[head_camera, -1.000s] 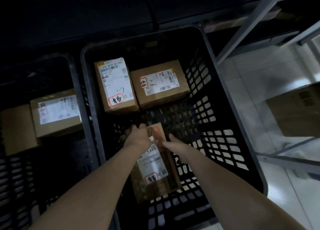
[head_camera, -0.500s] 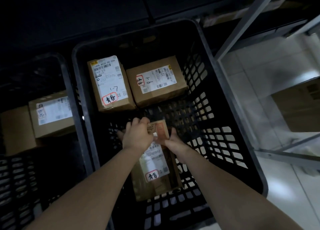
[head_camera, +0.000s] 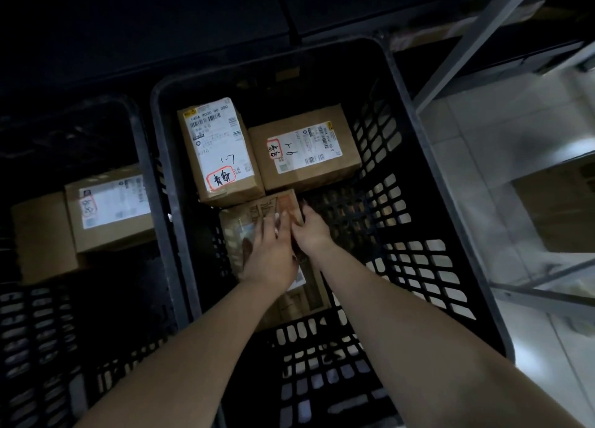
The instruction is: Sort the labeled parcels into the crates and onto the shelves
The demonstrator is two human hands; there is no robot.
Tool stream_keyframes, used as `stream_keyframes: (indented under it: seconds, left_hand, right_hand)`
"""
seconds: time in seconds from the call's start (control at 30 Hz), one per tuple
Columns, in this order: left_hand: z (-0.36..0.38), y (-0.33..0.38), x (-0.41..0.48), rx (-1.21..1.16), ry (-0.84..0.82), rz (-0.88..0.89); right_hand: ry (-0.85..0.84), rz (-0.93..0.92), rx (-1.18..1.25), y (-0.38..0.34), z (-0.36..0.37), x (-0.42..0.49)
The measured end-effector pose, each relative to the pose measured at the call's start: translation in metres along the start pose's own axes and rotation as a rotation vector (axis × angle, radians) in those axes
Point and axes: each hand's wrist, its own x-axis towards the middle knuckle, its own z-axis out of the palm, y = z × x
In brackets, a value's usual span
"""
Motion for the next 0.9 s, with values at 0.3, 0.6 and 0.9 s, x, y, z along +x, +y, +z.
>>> stream_keyframes:
  seconds: [0.3, 0.6, 0.9]
  left_hand:
    - [-0.027, -0.01, 0.0, -0.086, 0.042, 0.037]
    - [-0.098, -0.014, -0.018, -0.065, 0.602, 0.173]
    - [-0.117, -0.025, -0.017, 0.302, 0.238, 0.017]
  right_hand:
    - [0.034, -0.063, -0.012, -0.038, -0.019, 0.002]
    - [0.045, -0.19, 0.015, -0.103, -0.023, -0.021]
    - [-0.116, -0.169, -0.046, -0.117, 0.001, -0.019]
